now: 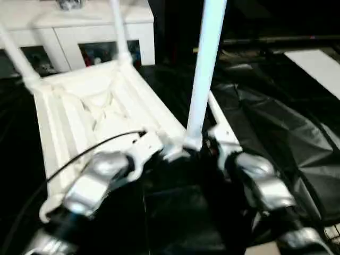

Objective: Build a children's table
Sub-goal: Rotate leg to tighten

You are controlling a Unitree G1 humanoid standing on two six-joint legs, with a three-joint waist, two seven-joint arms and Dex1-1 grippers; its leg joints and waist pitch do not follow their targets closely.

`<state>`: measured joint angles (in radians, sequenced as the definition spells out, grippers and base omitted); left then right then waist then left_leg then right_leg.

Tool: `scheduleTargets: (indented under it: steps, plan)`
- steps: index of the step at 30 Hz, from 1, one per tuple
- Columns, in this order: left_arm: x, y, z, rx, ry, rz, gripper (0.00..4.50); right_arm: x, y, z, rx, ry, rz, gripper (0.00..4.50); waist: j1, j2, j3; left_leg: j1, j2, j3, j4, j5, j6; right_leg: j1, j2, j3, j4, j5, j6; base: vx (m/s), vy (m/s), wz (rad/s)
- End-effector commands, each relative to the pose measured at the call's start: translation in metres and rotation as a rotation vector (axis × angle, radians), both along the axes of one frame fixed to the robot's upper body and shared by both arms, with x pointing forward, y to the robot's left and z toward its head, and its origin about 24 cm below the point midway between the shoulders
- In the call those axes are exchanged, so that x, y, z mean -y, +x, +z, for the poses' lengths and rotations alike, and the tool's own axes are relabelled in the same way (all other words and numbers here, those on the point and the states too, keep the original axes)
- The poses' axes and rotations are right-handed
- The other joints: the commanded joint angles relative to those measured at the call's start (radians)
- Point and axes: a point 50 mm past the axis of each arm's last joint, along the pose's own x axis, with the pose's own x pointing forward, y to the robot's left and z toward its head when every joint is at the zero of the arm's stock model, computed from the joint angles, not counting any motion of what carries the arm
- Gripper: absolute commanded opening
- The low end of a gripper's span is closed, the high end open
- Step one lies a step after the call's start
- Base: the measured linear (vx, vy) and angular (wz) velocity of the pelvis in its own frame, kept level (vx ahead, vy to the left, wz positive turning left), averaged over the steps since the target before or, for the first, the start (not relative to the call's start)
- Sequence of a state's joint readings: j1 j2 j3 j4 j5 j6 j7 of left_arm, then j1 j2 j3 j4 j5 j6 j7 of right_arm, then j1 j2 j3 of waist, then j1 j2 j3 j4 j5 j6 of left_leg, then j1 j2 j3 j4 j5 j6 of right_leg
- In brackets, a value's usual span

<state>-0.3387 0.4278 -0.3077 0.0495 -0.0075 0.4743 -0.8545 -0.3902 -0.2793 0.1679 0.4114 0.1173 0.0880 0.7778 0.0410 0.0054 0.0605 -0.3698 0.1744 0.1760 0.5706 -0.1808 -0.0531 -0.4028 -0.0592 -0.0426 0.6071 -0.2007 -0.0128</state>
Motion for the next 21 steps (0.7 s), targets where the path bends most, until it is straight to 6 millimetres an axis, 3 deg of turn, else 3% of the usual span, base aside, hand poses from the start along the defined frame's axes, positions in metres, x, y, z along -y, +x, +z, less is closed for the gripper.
scheduleTargets:
  steps: [1,4,13,14,21]
  plan:
    - [0.0012,-0.0095,-0.0033,-0.034,-0.029,-0.08,0.0,-0.0008,-0.0021,0.0083,0.016,0.008,0.063,3.53,0.007,-0.005,-0.047,0.002,0.05,-0.016,-0.061,-0.193,0.078,0.049,-0.074,0.046,-0.079,-0.175,-0.215,0.0,0.0,0.0]
    - [-0.0006,-0.0121,0.0007,-0.035,-0.044,-0.12,0.0,0.0013,-0.0031,0.0107,0.019,-0.001,0.098,3.53,0.007,-0.003,-0.046,0.005,0.052,-0.015,-0.063,-0.201,0.072,0.046,-0.074,0.046,-0.079,-0.191,-0.22,0.0,0.0,0.0]
    - [-0.0023,-0.0154,0.0012,-0.047,-0.046,-0.141,0.0,-0.005,-0.0068,0.011,-0.005,0.03,0.165,3.53,0.015,-0.003,-0.051,0.005,0.051,-0.014,-0.057,-0.145,0.08,0.052,-0.073,0.046,-0.067,-0.082,-0.246,0.0,0.0,0.0]
    - [-0.0024,-0.0158,0.0011,-0.049,-0.046,-0.144,0.0,-0.0055,-0.0073,0.0107,-0.012,0.036,0.17,3.25,0.016,-0.003,-0.051,0.005,0.05,-0.013,-0.056,-0.145,0.081,0.052,-0.074,0.046,-0.067,-0.083,-0.247,0.0,0.0,0.0]
    - [-0.0034,-0.0166,0.0004,-0.058,-0.044,-0.153,0.0,-0.0081,-0.01,0.006,-0.031,0.036,0.188,2.81,0.017,-0.002,-0.051,0.007,0.051,-0.014,-0.056,-0.146,0.074,0.053,-0.074,0.046,-0.066,-0.089,-0.245,0.0,0.0,0.0]
